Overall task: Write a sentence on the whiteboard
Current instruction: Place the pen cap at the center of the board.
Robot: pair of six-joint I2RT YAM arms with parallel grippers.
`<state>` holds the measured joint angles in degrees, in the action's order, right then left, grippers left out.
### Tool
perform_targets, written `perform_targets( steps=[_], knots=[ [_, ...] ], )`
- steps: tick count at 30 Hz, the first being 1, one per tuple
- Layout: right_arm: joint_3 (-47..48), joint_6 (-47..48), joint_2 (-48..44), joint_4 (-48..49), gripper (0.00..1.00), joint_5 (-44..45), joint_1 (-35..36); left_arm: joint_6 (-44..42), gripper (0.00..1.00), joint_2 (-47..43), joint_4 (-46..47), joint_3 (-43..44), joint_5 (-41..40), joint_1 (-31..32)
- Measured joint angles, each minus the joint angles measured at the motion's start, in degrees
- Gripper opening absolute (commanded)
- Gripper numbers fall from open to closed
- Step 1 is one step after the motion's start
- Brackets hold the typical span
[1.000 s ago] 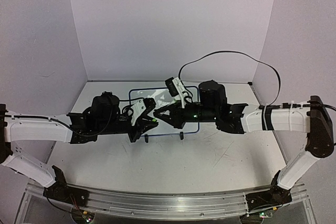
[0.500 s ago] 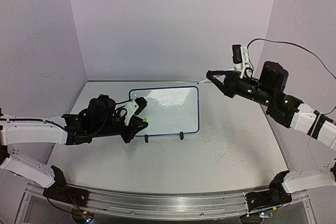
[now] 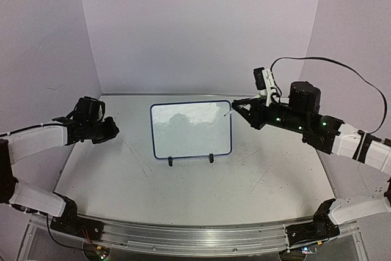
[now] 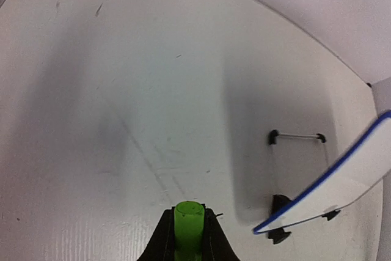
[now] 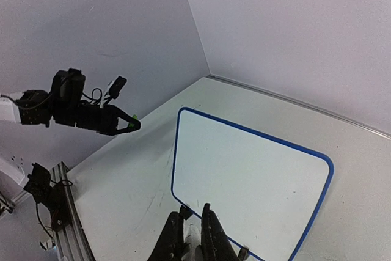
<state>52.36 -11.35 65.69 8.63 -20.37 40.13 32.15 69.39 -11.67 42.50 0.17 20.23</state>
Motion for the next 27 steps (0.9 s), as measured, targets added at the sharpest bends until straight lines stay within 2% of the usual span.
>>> perform_targets(
  steps=[3,6,16,22,27],
  knots=[
    [0.00,2.55,2.48,-0.30,0.00,2.01,3.44,1.40,0.00,6.71,-3.71,0.00,1.08,-3.24],
    [0.00,4.23,4.10,-0.65,0.00,2.77,5.37,1.19,0.00,11.60,-6.53,0.01,0.98,-3.67],
    [0.00,5.14,5.00,1.36,0.00,3.14,5.54,-0.82,0.01,22.18,-10.06,2.21,-2.73,-2.69],
    [-0.17,5.11,5.54,2.51,0.00,3.10,5.54,-1.23,0.08,23.67,-10.35,3.37,-6.12,-0.50],
    [-0.66,5.07,5.62,2.78,0.00,2.97,5.54,-1.86,0.09,24.10,-10.52,3.67,-7.21,-0.04]
  ],
)
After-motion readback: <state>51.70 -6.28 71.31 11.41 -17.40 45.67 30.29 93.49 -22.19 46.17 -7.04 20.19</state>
